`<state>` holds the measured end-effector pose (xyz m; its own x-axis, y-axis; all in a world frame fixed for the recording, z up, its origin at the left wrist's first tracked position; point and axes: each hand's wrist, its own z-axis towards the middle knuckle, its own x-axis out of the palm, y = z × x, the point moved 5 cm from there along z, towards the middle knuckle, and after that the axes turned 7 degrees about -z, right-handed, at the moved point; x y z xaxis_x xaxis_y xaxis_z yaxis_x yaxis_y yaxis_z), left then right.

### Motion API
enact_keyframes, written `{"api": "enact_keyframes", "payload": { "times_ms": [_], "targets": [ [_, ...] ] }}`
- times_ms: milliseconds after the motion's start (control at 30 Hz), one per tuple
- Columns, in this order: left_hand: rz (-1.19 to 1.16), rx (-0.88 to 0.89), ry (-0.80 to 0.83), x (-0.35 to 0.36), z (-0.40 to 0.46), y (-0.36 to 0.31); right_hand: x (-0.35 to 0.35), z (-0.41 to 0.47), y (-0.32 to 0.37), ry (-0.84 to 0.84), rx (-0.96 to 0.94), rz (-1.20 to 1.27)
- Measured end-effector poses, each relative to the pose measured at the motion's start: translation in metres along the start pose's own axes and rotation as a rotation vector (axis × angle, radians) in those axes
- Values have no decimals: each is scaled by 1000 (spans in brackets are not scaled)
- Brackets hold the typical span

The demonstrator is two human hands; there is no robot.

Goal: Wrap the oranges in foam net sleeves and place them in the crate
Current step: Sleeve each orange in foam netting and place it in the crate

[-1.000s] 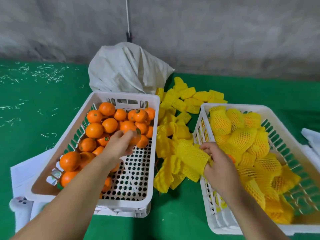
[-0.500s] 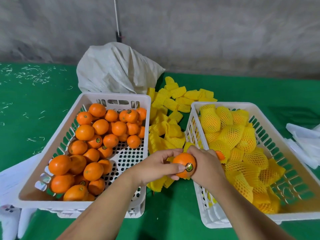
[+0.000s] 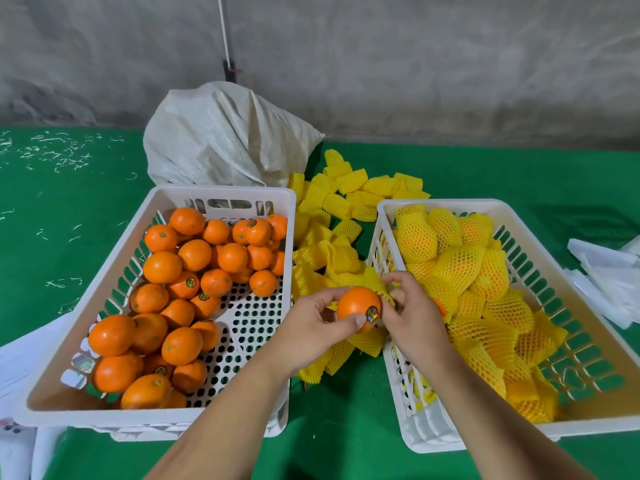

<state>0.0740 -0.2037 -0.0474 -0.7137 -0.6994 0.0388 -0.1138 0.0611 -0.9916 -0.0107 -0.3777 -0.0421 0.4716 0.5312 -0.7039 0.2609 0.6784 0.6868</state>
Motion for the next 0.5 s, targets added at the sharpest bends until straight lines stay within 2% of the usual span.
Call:
{"api": "enact_keyframes", "payload": {
  "times_ms": [100, 233, 333, 433, 500],
  "targets": [
    [139, 81, -59, 1, 3, 1, -2, -5, 6, -26, -107, 20],
    [241, 132, -72, 0, 7, 5, -1, -17, 20, -69, -346, -112],
    [275, 166, -204, 0, 10, 3, -4, -22, 27, -123, -462, -171],
    [259, 178, -296, 1, 10, 1, -4, -23, 31, -117, -499, -196],
    [251, 173, -276, 3, 9, 2, -2, -20, 26, -73, -403, -172]
  ]
}}
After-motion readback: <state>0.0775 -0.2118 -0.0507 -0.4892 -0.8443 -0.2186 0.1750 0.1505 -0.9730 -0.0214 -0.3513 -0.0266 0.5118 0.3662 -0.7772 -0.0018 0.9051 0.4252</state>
